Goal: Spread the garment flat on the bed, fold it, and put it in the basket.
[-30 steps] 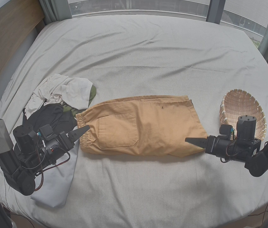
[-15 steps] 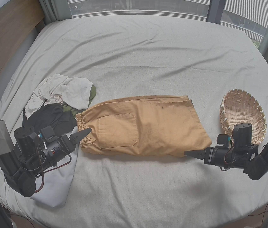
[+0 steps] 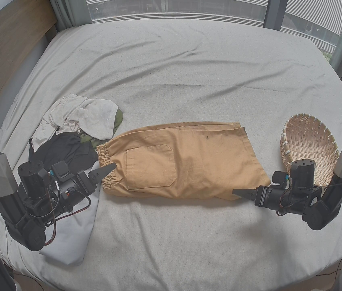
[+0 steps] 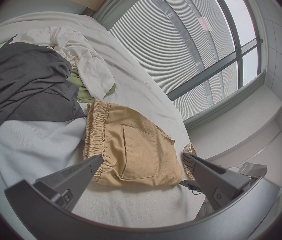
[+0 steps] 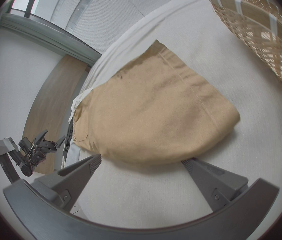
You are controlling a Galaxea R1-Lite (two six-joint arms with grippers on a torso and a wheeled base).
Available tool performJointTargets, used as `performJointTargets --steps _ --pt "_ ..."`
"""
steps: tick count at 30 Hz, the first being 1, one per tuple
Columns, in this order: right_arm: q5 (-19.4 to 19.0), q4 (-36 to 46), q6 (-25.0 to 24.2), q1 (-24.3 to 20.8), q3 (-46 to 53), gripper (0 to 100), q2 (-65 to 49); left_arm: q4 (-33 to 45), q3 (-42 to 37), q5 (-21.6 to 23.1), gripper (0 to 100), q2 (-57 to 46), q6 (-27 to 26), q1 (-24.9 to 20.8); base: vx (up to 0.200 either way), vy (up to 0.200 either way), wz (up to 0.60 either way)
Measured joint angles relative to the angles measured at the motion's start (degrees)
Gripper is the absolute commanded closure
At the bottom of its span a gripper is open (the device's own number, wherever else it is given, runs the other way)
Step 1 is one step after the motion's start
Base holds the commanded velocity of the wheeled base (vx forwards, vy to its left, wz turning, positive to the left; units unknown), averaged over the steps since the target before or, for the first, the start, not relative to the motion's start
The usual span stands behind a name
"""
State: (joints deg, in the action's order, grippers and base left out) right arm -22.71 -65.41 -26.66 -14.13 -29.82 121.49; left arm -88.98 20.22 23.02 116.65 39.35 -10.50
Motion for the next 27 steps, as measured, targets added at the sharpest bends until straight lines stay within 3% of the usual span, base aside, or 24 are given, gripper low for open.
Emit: performJointTargets --steps 5,10,22,27 --pt "2.41 -7.78 -3.28 0.00 -1.32 0 3.49 0.00 0.11 0.00 0 0.00 0.00 0.05 0.000 0.000 0.00" --pt "4.71 -9.85 -7.46 0.00 -4.94 0 6.84 0.00 0.26 -0.06 0 -0.09 0.00 0.16 0.000 0.000 0.00" --pt "5.12 -9.36 -11.54 -0.50 -8.02 0 9.65 0.00 0.41 -0.24 0 -0.15 0.00 0.37 0.000 0.000 0.00" --pt "5.10 -2.82 -12.40 -1.16 -7.23 0 8.11 0.00 0.48 -0.27 0 -0.15 0.00 0.37 0.000 0.000 0.00"
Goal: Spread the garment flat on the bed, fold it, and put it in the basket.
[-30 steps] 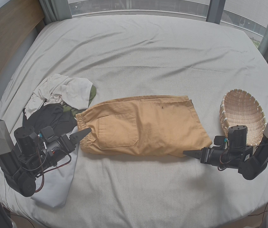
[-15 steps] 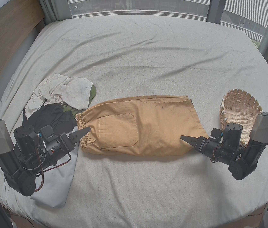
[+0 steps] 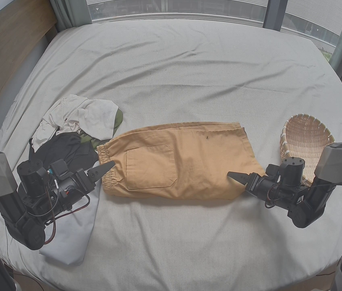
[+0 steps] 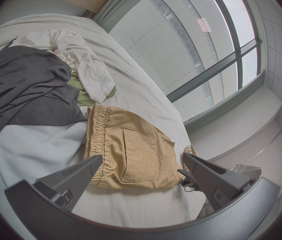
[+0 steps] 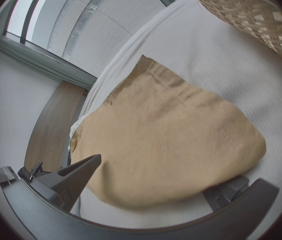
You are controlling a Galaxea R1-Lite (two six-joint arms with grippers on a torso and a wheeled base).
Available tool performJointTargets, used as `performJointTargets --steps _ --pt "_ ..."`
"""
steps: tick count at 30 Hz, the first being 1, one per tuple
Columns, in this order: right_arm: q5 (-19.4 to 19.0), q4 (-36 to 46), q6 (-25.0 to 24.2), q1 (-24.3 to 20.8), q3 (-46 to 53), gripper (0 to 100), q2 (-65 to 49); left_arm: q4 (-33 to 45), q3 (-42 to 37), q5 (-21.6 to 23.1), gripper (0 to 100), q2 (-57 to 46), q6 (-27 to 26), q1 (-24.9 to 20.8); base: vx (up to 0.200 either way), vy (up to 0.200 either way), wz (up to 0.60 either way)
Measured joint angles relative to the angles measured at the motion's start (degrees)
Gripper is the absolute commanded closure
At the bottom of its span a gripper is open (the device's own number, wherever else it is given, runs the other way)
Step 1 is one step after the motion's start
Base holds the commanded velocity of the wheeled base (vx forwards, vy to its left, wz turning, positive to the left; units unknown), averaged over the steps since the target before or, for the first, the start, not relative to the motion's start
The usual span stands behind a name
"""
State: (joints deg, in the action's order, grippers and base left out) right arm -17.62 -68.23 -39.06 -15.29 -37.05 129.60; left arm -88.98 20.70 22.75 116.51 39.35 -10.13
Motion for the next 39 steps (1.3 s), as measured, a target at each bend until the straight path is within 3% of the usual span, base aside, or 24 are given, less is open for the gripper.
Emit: performJointTargets --steps 6,11,18,30,31,39 --pt "-0.12 11.08 -0.43 -0.41 0.28 0 -3.44 0.00 0.05 0.00 0 0.00 -0.02 0.07 0.000 0.000 0.00" --pt "1.85 11.39 -0.76 -0.17 -1.05 0 -3.99 0.00 0.05 0.00 0 0.00 0.00 0.11 0.000 0.000 0.00" --pt "6.35 2.55 -0.77 0.41 -4.32 0 -1.10 0.00 0.11 -0.04 0 0.00 0.00 0.11 0.000 0.000 0.00" --pt "7.13 -7.84 -3.39 0.02 -7.05 0 3.23 0.00 1.32 -0.28 0 0.89 0.04 1.16 0.000 0.000 0.00" --pt "7.13 -8.41 -3.41 0.00 -7.16 100 3.64 0.00 1.56 -0.30 0 1.07 0.06 1.45 0.000 0.000 0.00" --pt "7.13 -9.31 -3.56 -0.54 -6.91 100 5.18 0.02 2.47 -0.39 0 2.82 0.17 2.72 0.000 0.000 0.00"
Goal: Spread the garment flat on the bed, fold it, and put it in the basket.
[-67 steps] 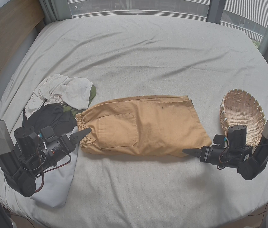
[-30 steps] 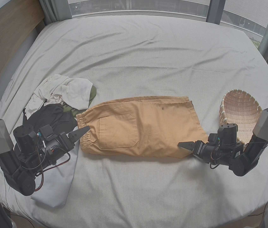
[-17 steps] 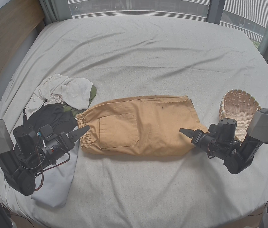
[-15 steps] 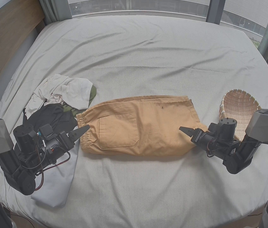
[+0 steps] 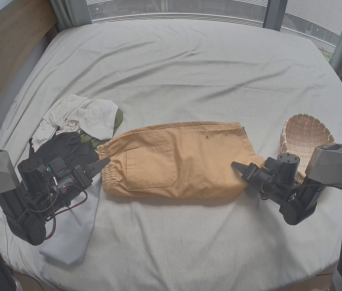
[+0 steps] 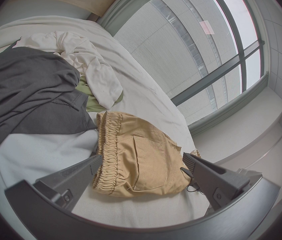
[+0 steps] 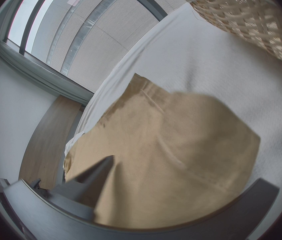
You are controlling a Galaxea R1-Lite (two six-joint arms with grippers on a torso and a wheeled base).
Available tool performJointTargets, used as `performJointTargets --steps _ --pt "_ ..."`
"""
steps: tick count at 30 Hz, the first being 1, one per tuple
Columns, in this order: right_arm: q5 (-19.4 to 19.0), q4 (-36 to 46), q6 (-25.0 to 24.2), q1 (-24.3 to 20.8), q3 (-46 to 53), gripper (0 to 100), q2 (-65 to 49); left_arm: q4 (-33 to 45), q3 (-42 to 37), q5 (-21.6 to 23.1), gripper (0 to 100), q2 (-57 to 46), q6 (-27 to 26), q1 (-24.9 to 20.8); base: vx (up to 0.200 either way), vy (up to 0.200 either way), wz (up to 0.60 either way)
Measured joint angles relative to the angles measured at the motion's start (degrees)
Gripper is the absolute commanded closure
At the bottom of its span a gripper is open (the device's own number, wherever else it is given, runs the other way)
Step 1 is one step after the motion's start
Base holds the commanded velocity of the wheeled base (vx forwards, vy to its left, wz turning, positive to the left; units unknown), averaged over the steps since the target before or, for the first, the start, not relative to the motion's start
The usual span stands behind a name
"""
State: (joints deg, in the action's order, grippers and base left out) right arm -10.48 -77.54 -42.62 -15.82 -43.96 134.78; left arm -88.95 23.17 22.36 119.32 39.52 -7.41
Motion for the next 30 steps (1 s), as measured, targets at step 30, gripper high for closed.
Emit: performJointTargets --steps 30 --pt "-0.79 31.07 8.85 1.74 8.74 100 -24.75 -0.05 0.37 -0.02 0 6.81 -0.11 -2.26 0.000 0.000 0.00"
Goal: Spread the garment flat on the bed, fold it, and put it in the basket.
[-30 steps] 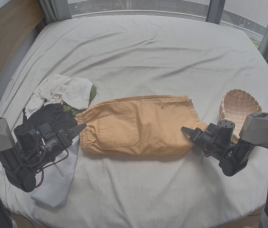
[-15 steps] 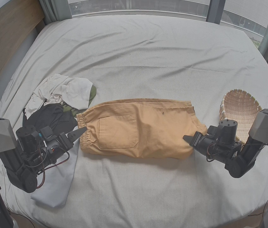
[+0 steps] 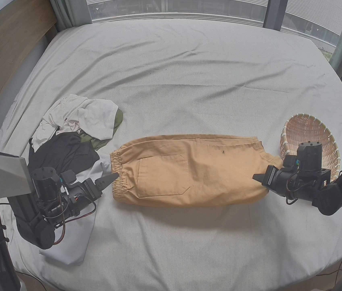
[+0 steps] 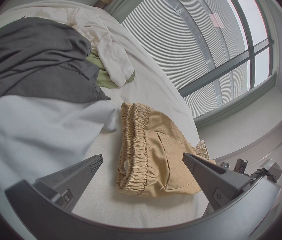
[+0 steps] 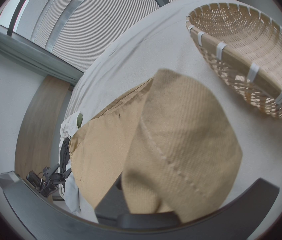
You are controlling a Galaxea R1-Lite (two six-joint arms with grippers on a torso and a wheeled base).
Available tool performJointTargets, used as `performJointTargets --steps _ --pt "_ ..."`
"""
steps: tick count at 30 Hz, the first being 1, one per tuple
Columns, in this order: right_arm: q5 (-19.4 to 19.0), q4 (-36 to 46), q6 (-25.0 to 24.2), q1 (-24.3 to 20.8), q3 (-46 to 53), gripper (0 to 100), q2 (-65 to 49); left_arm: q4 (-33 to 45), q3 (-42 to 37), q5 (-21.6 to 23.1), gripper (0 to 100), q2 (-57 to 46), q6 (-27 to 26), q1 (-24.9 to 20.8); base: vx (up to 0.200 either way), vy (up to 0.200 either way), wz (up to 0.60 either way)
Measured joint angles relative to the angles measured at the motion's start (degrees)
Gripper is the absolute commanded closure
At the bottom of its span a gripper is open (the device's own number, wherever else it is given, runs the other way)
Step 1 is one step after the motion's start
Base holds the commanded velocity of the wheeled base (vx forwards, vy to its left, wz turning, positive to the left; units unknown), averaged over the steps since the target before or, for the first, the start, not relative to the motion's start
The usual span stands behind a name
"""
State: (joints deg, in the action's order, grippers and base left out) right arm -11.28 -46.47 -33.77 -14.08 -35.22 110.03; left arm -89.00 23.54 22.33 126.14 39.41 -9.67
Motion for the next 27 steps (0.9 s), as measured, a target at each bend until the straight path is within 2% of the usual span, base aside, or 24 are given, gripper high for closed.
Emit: performJointTargets --steps 6,7,16,19,27 --pt "0.04 -0.61 1.78 0.17 1.21 100 -0.39 0.02 0.18 -0.02 0 2.15 0.09 -2.29 0.000 0.000 0.00" --pt "0.04 -0.61 1.85 0.17 1.27 0 -0.33 0.02 0.29 -0.06 0 2.50 0.09 -2.54 0.000 0.000 0.00" --pt "0.04 -0.28 4.05 -0.59 3.55 0 -0.39 0.02 2.63 -2.15 0 5.18 0.05 -3.95 0.000 0.000 0.00" --pt "0.01 -0.04 5.80 -1.96 5.21 0 -1.40 0.02 3.06 -2.60 0 5.64 0.02 -4.19 0.000 0.000 0.00" --pt "0.33 0.52 6.67 -6.10 6.75 0 -7.52 0.00 3.94 -2.82 0 6.58 0.02 -5.00 0.000 0.000 0.00"
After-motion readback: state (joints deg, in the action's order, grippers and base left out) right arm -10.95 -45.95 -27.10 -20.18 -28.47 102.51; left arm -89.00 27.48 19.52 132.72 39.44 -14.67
